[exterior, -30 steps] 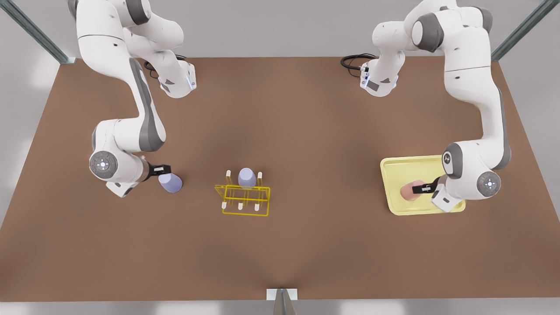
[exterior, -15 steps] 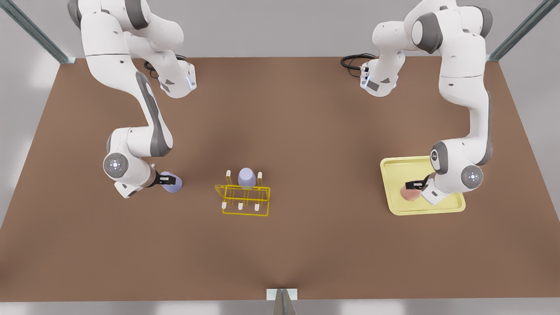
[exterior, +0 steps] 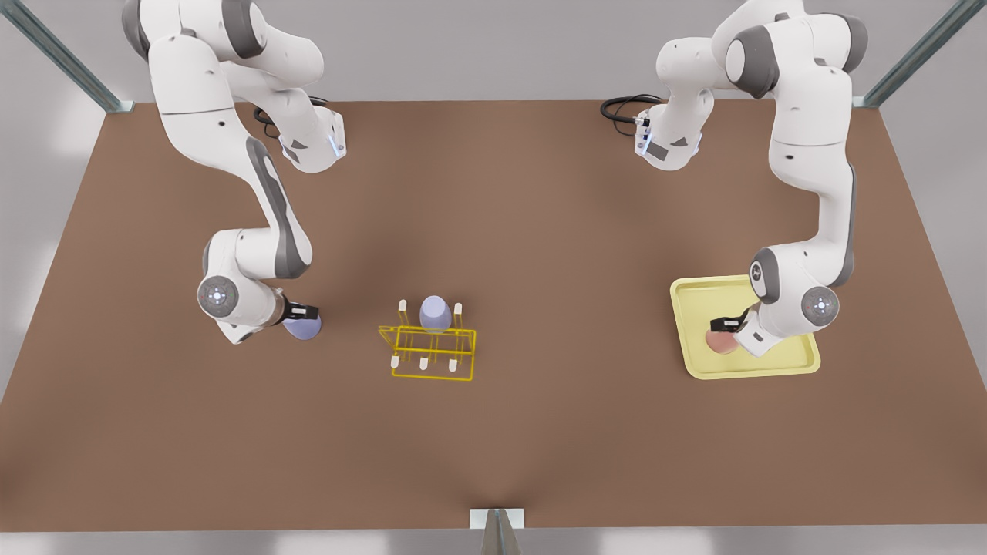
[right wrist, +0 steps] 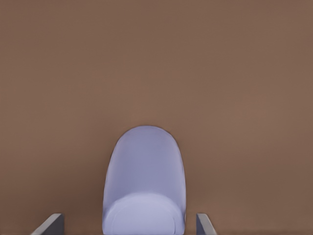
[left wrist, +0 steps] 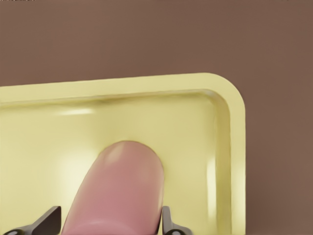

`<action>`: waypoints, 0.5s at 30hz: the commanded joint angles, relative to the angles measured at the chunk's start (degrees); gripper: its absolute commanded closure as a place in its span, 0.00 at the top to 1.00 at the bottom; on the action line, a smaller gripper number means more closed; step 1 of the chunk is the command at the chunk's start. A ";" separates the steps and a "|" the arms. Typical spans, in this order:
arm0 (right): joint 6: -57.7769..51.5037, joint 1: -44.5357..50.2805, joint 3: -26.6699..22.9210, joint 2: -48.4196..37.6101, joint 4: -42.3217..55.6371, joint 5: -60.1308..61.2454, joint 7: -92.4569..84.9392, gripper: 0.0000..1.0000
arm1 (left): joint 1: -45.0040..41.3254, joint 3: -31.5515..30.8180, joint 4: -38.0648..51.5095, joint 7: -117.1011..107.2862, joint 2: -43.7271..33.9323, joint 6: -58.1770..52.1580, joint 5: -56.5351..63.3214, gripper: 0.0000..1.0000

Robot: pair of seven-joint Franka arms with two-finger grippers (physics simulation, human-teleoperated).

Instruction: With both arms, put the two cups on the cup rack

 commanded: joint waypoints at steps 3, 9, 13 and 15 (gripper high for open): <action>0.21 -0.51 -0.06 0.72 -0.50 0.23 -2.47 1.00 | 0.00 0.00 -0.07 1.74 0.17 0.40 0.01 1.00; 1.44 -0.86 -0.06 2.39 -0.42 0.23 -4.23 1.00 | 0.00 0.00 0.02 1.74 0.26 -0.40 0.01 0.94; 1.61 -0.86 -0.06 3.18 -0.42 0.14 -4.23 1.00 | 0.00 0.00 0.02 1.82 0.26 -0.40 0.01 0.91; 1.61 -0.86 -0.06 3.45 -0.42 0.14 -4.31 1.00 | 0.00 0.00 0.02 1.82 0.26 -0.40 0.01 0.91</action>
